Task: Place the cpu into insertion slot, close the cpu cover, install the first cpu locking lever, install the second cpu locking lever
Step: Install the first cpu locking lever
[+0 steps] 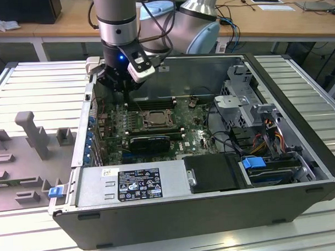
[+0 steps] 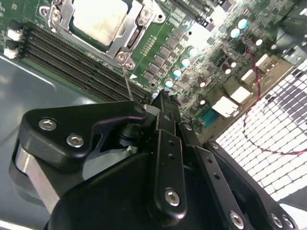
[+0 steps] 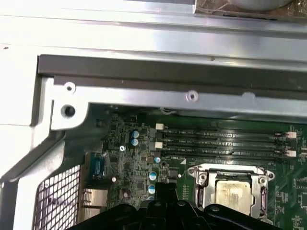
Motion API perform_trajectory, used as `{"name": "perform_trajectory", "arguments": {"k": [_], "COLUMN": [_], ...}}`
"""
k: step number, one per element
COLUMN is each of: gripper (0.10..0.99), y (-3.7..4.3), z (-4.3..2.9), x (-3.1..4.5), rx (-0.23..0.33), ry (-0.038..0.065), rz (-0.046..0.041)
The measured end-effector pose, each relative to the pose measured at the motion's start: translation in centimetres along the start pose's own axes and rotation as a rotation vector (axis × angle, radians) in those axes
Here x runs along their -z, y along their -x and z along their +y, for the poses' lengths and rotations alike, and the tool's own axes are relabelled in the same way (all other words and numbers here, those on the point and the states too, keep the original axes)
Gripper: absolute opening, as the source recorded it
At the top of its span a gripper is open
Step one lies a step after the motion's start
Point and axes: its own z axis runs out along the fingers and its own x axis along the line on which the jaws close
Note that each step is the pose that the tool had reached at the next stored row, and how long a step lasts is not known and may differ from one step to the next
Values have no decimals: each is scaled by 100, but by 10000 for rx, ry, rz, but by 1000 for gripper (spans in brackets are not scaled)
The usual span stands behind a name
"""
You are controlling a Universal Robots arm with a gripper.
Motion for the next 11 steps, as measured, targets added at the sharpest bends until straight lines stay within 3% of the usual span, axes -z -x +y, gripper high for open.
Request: {"name": "perform_trajectory", "arguments": {"k": [6, 11], "gripper": [106, 106], "y": [4, 89], "z": [75, 86], "x": [-39, -45], "rx": [-30, -33], "ry": [20, 19], "rz": [-3, -2]}}
